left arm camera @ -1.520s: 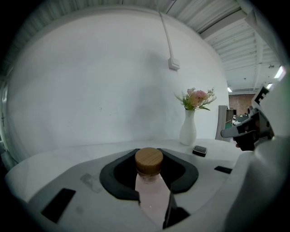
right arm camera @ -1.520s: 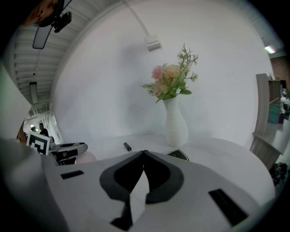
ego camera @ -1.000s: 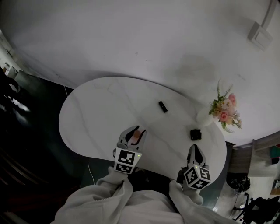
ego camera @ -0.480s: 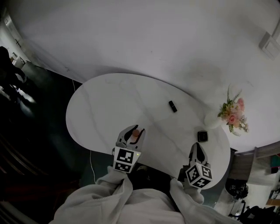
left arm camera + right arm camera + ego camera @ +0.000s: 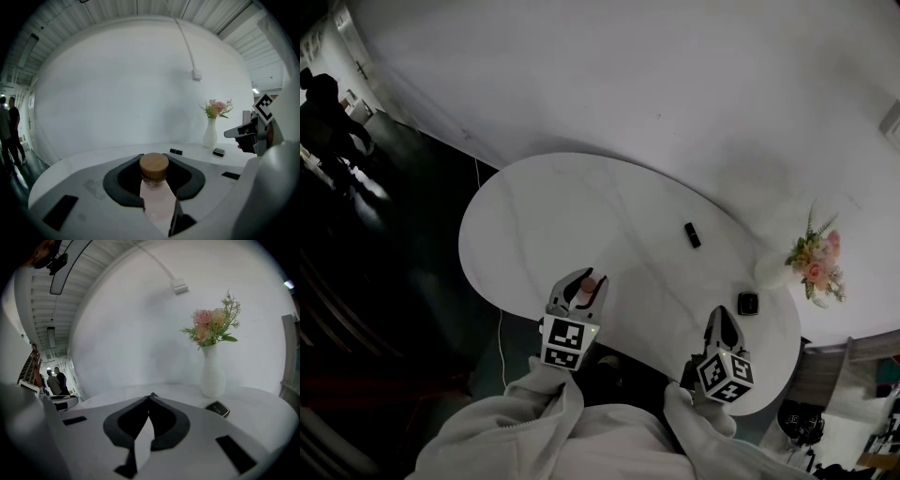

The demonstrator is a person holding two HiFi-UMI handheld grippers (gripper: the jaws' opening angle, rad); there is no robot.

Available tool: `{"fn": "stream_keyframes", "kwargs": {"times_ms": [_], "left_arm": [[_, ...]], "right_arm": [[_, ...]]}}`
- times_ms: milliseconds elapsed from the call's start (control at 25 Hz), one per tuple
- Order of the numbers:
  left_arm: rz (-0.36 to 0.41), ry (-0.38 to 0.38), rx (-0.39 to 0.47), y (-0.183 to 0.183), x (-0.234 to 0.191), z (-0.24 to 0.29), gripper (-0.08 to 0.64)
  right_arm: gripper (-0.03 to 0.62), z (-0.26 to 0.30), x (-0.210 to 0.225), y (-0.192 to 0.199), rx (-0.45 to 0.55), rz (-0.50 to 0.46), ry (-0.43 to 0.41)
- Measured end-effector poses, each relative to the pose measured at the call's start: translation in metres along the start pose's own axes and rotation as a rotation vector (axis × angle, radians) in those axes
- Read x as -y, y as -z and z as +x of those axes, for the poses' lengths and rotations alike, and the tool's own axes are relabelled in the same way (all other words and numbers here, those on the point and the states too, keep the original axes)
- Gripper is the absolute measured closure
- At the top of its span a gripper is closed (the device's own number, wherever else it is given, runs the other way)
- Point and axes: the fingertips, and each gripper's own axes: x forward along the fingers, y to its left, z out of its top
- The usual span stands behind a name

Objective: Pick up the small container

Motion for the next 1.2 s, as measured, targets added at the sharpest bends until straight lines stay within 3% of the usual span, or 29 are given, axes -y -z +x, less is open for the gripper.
{"fn": "stream_keyframes", "kwargs": {"times_ms": [720, 1200], "left_arm": [[-0.077, -0.183, -0.023, 0.027, -0.055, -0.05, 0.443], [-0.104, -0.26, -0.021, 0.033, -0.076, -0.068, 0.443]], "right_arm": [[0.543, 0.034, -0.06, 0.013, -0.055, -0.059, -0.158], [0.543, 0.044, -0.074, 0.009, -0.051, -0.142, -0.192]]}}
